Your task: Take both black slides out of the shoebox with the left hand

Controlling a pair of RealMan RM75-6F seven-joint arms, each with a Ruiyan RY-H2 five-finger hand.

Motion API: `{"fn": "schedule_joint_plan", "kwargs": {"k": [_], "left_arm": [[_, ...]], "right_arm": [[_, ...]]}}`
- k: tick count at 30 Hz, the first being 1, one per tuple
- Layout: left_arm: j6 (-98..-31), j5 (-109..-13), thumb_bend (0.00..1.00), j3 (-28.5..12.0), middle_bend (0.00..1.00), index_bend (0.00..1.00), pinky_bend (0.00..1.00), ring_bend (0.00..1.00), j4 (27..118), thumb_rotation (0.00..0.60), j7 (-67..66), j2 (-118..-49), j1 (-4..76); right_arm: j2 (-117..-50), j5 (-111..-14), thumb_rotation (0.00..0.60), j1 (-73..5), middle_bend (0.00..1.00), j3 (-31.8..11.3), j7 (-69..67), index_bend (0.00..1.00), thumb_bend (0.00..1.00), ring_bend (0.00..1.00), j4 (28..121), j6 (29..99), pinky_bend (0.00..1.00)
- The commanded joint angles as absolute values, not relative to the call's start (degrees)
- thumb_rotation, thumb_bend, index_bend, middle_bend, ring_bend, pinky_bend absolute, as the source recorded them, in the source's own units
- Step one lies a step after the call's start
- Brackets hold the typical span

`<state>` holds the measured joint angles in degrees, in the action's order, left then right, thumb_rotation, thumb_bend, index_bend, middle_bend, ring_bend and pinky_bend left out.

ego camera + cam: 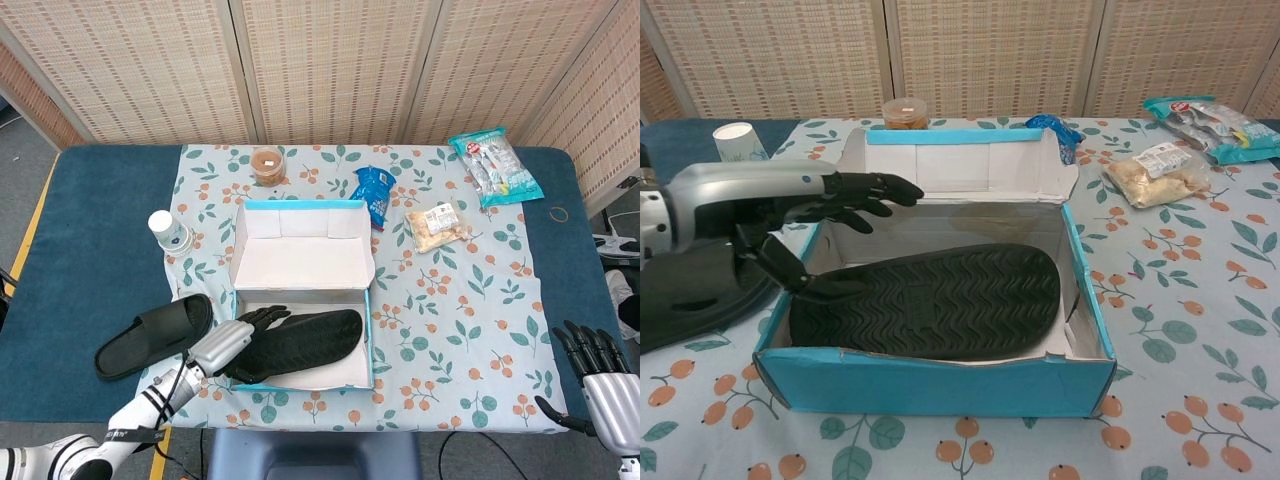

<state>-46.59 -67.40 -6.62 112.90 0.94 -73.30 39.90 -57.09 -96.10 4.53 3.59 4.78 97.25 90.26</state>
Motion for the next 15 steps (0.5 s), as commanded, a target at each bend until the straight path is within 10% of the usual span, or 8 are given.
{"fn": "schedule_joint_plan", "kwargs": {"k": [1,15], "left_arm": [[-44.80,-61.50,0.34,-7.70,0.00,0.00,0.12,0.00,110.87,0.600,-3.51,-76.78,43.51],[-38.55,-44.10,0.35,-6.58,0.00,0.00,0.23,0.00,103.96,0.600,-11.85,-80.39,53.03]], "right_arm": [[-57.03,-95.86,0.402,4.44,0.00,3.54,4.71,0.00,0.16,0.00,97.24,90.05,0.00],[-56.78,-95.65,0.402,4.44,0.00,3.61,4.27,0.00,0.16,0.00,97.31,89.99,0.00]]}}
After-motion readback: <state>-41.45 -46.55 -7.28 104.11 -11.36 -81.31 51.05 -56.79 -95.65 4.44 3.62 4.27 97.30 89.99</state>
